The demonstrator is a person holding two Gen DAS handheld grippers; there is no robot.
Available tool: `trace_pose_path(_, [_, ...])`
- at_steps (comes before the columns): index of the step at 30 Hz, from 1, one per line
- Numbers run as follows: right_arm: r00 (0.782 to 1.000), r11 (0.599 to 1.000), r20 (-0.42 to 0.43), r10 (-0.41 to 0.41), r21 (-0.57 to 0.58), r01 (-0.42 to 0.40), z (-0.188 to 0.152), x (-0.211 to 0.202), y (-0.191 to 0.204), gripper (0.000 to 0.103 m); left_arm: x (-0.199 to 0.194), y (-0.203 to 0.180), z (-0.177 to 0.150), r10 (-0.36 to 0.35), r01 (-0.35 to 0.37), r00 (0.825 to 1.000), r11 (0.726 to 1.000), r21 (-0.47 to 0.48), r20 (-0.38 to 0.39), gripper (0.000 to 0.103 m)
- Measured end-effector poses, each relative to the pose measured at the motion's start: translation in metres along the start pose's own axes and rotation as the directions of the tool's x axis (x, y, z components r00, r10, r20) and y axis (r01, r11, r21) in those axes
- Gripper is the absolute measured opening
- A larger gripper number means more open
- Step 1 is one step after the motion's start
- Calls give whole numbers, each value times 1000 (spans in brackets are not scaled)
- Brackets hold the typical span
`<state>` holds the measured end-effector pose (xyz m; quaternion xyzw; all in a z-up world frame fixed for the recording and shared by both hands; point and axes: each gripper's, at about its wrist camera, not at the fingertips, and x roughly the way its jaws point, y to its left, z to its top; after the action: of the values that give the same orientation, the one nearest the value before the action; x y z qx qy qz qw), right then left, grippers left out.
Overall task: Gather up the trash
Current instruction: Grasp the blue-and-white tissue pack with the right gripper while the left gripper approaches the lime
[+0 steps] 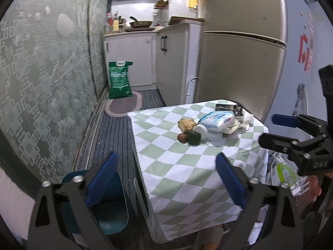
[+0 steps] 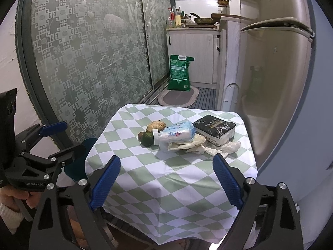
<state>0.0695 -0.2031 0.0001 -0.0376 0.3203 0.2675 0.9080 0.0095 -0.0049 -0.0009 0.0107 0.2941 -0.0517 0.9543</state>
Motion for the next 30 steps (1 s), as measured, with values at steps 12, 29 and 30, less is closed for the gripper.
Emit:
trace_pose_path(12, [997,998,-78,6,-61,-11,28,34,1,81,19,-9,25,-131,139,989,982,131,-72,61])
trace_pose_path(29, [984,996,-177,9,-91,-26,42,92,-11,71,97,-10,23,-315,352,913,929,113,-258,32])
trace_pose_path(30, [984,996,-180,15,-88,-32,42,95,-11,71,100,-10,23,-325,361,909,927,105,-261,32])
